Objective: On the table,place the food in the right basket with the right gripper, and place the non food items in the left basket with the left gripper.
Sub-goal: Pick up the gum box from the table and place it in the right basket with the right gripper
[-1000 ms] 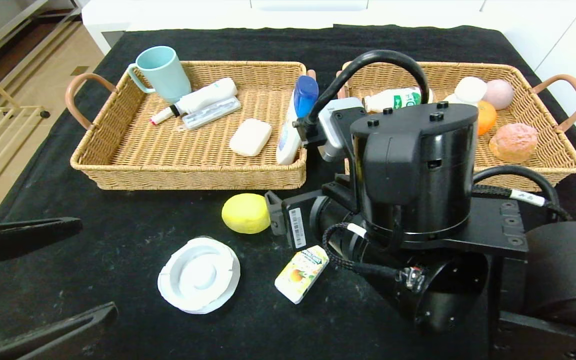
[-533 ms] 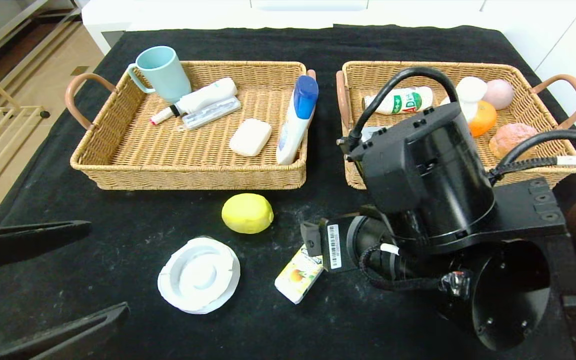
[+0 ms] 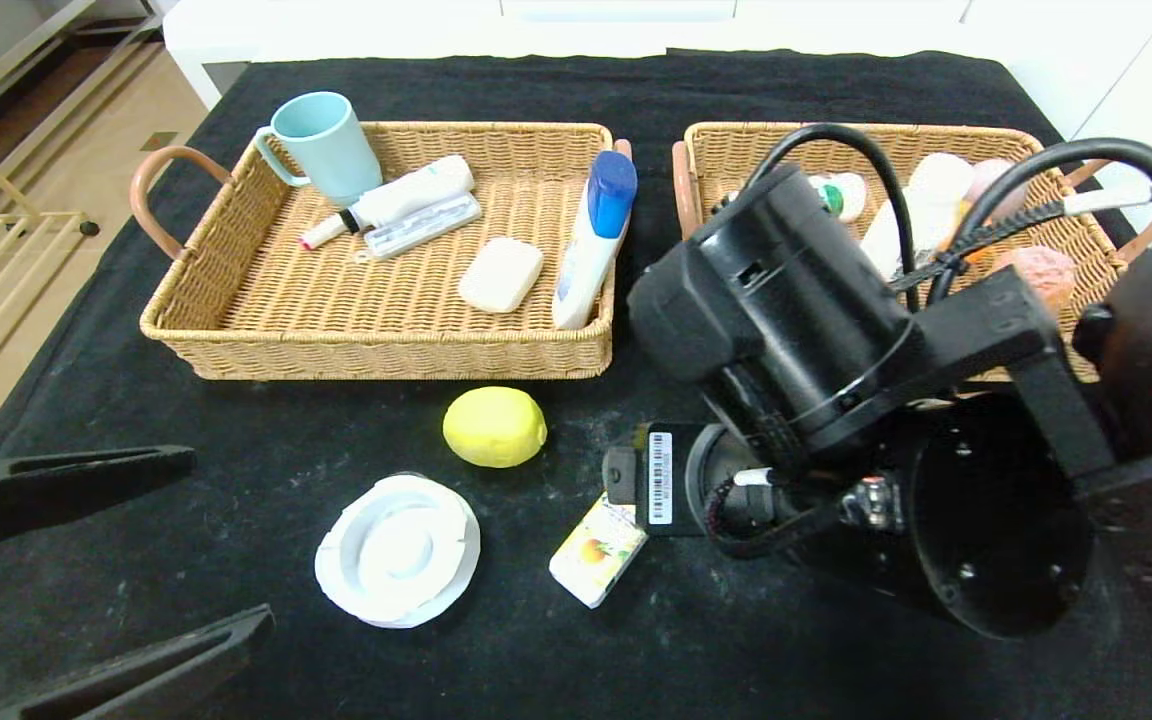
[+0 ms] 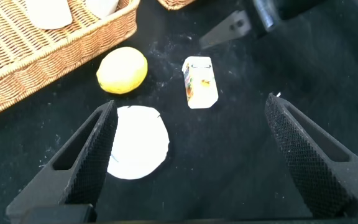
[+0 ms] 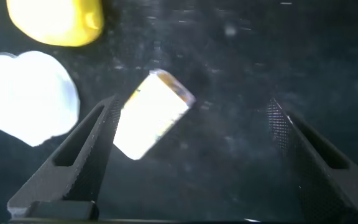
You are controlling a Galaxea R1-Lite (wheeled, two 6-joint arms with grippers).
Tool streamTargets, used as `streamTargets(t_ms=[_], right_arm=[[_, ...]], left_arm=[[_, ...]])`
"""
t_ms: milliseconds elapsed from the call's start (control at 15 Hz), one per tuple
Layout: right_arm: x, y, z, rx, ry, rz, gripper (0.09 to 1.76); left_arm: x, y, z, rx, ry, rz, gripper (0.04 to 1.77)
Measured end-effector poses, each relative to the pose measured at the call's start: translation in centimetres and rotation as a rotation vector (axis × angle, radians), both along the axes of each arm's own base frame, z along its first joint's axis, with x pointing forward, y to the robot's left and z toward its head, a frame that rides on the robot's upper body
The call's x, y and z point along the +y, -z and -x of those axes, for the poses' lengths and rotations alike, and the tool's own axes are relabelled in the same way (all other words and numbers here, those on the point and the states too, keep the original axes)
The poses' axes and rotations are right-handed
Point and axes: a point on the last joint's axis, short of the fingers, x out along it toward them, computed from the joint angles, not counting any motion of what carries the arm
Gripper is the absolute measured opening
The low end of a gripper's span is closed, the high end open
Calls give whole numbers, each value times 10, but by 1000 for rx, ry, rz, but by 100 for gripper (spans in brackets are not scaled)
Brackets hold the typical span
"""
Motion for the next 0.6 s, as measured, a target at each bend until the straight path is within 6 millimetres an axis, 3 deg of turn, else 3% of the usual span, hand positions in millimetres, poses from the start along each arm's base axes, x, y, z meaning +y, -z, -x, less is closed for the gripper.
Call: streamTargets(t_ms=[600], right_arm=[[41, 23, 6, 70, -21, 50, 170]], left_arm=[[0, -1, 0, -7, -8, 3, 172]])
